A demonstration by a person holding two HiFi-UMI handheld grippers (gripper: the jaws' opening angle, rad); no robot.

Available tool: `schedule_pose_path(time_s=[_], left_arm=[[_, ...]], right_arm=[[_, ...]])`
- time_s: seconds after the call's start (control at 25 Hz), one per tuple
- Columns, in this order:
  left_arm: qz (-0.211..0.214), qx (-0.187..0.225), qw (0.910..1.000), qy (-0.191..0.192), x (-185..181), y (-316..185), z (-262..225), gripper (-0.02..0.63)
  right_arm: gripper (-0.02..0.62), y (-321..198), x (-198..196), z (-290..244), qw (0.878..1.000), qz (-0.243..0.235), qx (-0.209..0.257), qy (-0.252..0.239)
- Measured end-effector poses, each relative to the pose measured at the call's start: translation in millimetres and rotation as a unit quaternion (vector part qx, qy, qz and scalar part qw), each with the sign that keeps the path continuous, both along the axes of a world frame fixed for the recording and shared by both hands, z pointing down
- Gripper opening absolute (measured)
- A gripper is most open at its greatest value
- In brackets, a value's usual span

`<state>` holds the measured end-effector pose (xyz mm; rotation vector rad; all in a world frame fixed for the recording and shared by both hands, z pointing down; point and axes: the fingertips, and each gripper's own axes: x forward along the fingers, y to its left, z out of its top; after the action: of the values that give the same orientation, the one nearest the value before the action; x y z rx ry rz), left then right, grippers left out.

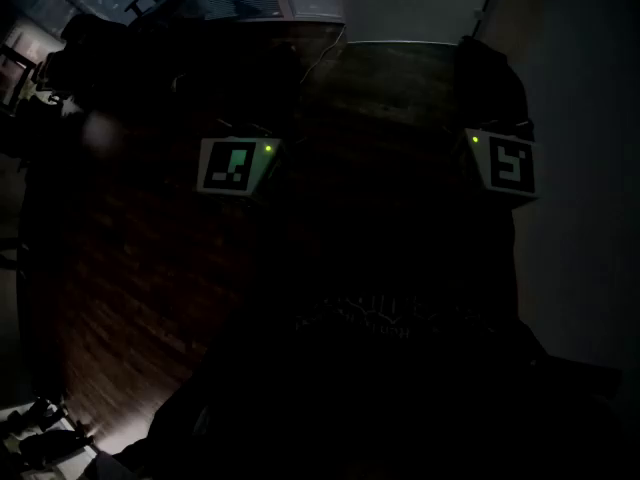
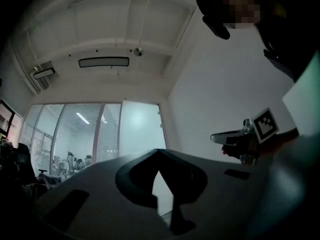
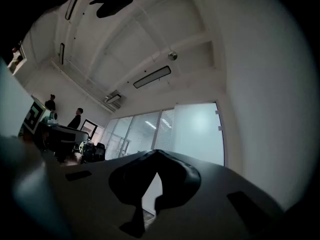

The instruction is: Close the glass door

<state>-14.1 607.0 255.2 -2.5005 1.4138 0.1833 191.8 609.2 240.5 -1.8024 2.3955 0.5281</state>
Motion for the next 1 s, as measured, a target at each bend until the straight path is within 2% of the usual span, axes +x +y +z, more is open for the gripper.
schedule_pose_path(time_s=[0.76,1.0], left_arm=[[-0.017,-0.005,0.9998,-0.002,-9.4,2.4,0.3,0.002],[-0.022,0.000,0.9997,-0.004,-16.1,1.3,0.6,0.002]], right_arm=[[0.003,-4.7,-4.7,5.1,1.000,-0.013,-0.013,-0.002],[0.003,-10.6,-8.1,9.6,0.999,-0.025,-0.024,-0.029]])
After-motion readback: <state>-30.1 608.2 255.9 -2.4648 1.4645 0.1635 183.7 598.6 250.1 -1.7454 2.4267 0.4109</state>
